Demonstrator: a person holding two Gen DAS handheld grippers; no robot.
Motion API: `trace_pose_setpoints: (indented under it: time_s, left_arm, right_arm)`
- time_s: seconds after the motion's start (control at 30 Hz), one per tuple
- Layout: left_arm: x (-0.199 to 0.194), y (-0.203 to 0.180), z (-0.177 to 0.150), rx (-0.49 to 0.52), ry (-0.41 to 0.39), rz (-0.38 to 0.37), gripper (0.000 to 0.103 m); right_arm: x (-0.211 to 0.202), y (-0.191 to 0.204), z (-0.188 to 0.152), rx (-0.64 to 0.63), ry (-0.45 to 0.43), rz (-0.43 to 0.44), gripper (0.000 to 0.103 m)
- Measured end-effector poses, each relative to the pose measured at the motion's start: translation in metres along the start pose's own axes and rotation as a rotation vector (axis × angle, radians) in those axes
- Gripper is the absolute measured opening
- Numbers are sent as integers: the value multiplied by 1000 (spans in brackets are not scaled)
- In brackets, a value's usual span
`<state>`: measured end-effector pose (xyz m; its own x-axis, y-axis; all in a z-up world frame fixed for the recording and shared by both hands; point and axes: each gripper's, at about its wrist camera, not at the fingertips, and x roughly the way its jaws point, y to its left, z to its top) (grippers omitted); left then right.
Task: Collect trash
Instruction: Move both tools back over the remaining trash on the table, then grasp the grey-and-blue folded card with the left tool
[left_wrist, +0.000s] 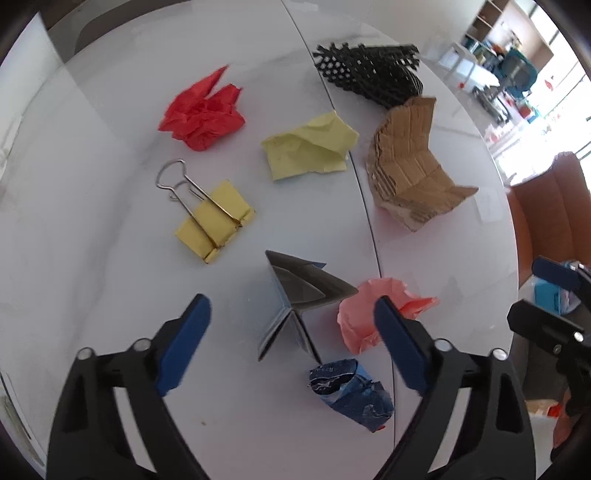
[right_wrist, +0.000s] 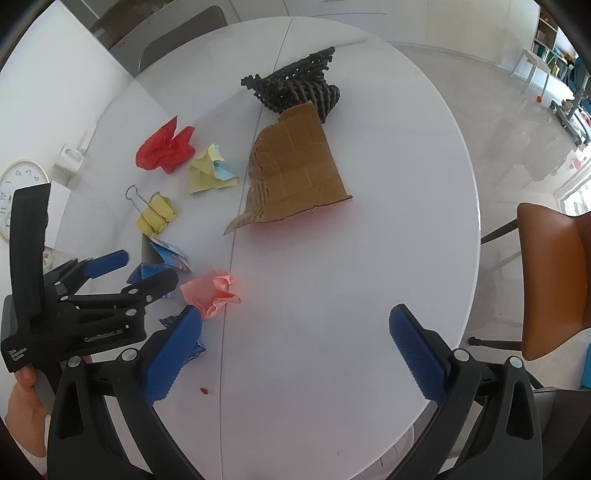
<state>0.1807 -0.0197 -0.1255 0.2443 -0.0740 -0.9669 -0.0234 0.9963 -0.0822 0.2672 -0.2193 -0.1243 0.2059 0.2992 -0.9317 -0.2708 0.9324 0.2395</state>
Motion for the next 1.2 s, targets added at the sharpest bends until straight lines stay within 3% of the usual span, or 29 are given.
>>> trace_pose_setpoints:
  time_s: [0.13, 0.23, 0.33, 0.47, 0.67, 0.87, 1.0, 1.2]
  left_arm:
    - [-1, 4, 1, -50, 20, 4, 85]
    - [-11, 8, -2, -141, 40, 7, 85]
    - [-21, 13, -6, -270, 61, 1, 85]
    - [-25, 21, -4, -470, 97, -69, 85]
    - [-16, 14, 6, -611, 131, -82, 85]
    - [4, 13, 15, -663, 162, -42, 85]
    - [9, 13, 16, -715, 191, -88, 85]
    - [18, 10, 22, -729, 193, -72, 85]
  right_arm:
    - [1, -1, 1, -4, 1, 7, 101]
    - [0, -4, 1, 4, -3, 16, 101]
    - [1, -7, 1, 5, -4, 25, 101]
    - [1, -8, 2, -5, -5, 37, 101]
    - [-2, -15, 0, -5, -9, 58, 101]
    - [-2, -26, -6, 13, -4, 70, 101]
    - [-1, -34, -7, 28, -5, 72, 101]
    - [5, -40, -7, 49, -1, 90, 101]
